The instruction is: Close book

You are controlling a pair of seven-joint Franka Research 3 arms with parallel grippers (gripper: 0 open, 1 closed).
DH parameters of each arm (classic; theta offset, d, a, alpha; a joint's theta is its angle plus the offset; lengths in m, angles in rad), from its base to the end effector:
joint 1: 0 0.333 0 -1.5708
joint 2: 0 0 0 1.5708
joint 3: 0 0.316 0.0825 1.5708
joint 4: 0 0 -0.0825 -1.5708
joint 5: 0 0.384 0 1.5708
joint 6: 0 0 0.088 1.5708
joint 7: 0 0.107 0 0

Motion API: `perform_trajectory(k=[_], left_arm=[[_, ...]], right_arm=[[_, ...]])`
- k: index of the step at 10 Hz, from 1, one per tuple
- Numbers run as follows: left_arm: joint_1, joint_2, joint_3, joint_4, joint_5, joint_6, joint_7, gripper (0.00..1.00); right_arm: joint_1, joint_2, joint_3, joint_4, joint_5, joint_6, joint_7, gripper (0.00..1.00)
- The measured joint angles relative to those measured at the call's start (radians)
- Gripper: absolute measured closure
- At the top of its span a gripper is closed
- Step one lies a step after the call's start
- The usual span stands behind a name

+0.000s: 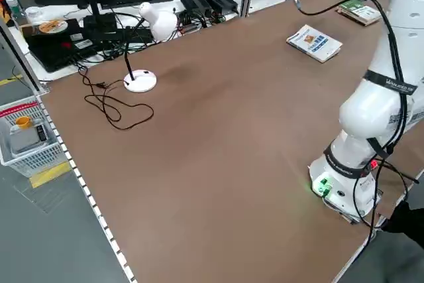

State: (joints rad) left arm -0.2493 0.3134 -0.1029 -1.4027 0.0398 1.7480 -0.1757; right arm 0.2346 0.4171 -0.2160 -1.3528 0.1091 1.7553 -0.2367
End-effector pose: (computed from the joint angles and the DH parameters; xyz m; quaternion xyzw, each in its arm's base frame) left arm 0.6229 -0.2149 0.5309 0.9959 -0.0885 0.0172 0.0007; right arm 0.6800 0.0484 0.4901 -0.9920 -0.1260 0.0015 0.0103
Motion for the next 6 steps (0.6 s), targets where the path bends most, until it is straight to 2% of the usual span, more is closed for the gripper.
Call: perform_trajectory(k=[3, 6], left_arm=[[0.052, -0.049, 0.0, -0.051, 0.0, -0.001, 0.021, 0.0], [0.082, -0.127, 0.0, -0.127, 0.0, -0.005, 0.025, 0.0]], right_arm=[[-0.006, -0.122, -0.001, 0.001, 0.0, -0.144, 0.104, 0.0], [-0.006, -0.213, 0.033, 0.002, 0.0, -0.21, 0.213, 0.0]])
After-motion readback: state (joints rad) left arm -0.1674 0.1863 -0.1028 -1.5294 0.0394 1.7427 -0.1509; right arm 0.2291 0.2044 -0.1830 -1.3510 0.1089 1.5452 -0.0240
